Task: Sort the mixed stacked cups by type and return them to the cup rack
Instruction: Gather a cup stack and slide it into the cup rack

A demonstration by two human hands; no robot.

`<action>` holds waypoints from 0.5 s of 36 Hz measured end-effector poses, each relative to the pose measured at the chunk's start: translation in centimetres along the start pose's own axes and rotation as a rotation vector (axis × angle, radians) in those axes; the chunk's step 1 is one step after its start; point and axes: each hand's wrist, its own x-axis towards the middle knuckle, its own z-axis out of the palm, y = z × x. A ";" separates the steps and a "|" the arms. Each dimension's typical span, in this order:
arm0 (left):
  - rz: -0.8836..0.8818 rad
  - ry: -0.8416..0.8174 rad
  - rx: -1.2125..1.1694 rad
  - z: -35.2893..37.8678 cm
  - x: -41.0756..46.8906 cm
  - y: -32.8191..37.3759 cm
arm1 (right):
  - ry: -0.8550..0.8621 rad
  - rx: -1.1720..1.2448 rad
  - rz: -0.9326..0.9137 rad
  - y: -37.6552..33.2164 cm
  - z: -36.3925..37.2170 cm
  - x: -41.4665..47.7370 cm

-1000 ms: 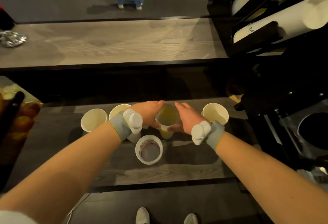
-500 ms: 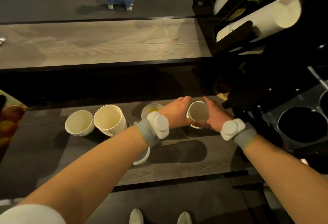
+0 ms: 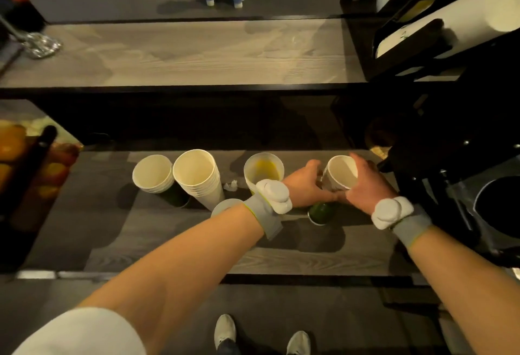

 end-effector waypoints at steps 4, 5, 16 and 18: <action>0.061 0.011 -0.002 -0.2 -0.6 -0.1 | 0.005 0.027 -0.095 -0.6 -2.5 -0.8; 0.081 0.014 -0.008 -0.2 -0.7 -0.1 | 0.006 0.028 -0.116 -1.1 -3.5 -1.2; 0.290 0.111 -0.224 -6.2 -4.4 2.3 | 0.019 0.089 -0.372 -9.3 -12.4 -6.4; 0.332 0.145 -0.233 -8.4 -5.9 2.7 | 0.054 0.114 -0.449 -11.1 -13.2 -7.4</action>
